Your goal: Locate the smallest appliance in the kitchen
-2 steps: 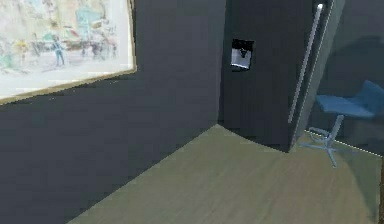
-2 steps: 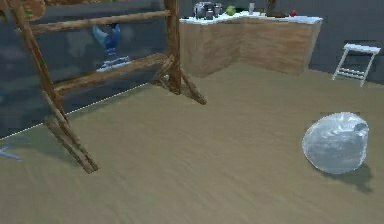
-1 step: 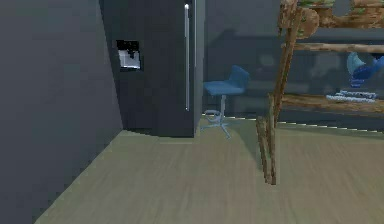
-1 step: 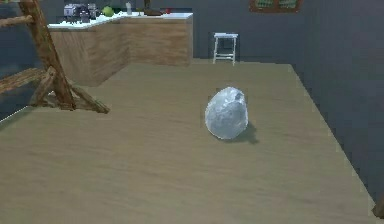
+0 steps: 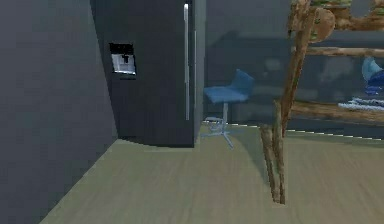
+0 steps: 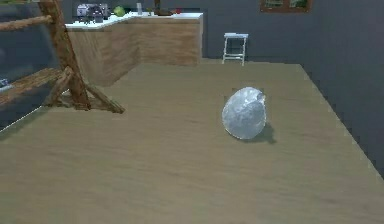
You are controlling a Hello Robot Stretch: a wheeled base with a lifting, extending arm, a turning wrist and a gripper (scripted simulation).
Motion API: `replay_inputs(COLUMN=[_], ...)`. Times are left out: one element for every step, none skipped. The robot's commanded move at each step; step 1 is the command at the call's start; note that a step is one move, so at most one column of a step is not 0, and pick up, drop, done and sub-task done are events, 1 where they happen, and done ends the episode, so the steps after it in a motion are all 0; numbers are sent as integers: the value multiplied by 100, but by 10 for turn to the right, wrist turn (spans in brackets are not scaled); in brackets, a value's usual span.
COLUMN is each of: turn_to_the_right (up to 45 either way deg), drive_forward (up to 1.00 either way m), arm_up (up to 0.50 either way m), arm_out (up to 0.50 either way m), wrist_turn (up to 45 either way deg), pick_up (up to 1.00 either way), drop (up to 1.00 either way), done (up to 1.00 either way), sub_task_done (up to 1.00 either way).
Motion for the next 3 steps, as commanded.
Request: replay_inputs(turn_to_the_right=[60, 0, 150], drive_forward=[0, 100, 0], arm_up=[0, 0, 0], arm_out=[0, 0, 0], wrist_turn=[0, 0, 0], pick_up=[0, 0, 0], drop=[0, 0, 0], done=[0, 0, 0], sub_task_done=[0, 0, 0])
